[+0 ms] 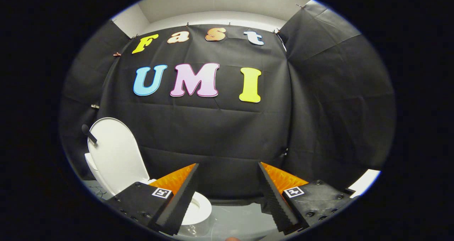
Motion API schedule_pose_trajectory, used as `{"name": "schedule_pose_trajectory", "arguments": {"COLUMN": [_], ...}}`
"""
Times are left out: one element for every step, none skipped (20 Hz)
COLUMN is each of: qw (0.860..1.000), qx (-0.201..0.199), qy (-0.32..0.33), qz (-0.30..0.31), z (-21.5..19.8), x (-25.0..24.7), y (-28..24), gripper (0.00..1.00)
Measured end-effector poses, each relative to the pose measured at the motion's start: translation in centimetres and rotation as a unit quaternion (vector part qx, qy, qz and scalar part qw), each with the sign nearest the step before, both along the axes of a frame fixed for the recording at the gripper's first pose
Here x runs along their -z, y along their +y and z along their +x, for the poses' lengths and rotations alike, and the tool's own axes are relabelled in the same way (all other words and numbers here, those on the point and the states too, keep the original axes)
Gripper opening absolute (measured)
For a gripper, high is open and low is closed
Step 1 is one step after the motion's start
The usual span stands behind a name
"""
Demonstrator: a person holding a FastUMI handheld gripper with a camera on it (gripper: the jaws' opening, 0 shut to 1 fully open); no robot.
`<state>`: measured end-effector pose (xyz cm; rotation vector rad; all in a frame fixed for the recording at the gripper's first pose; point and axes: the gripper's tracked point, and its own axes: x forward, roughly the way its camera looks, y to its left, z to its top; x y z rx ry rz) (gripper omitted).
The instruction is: Open the toilet lid.
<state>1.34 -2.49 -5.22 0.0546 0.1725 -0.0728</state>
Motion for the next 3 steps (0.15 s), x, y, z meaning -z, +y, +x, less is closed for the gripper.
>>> {"name": "schedule_pose_trajectory", "arguments": {"qw": [1.0,1.0,1.0], "qx": [-0.003,-0.006,-0.006], "qy": [-0.001,0.001,0.003], "qz": [0.0,0.0,-0.003], "z": [0.0,-0.07,-0.11], "x": [0.1,0.21,0.36], "y": [0.23,0.46,0.44], "gripper": [0.99,0.99,0.99]}}
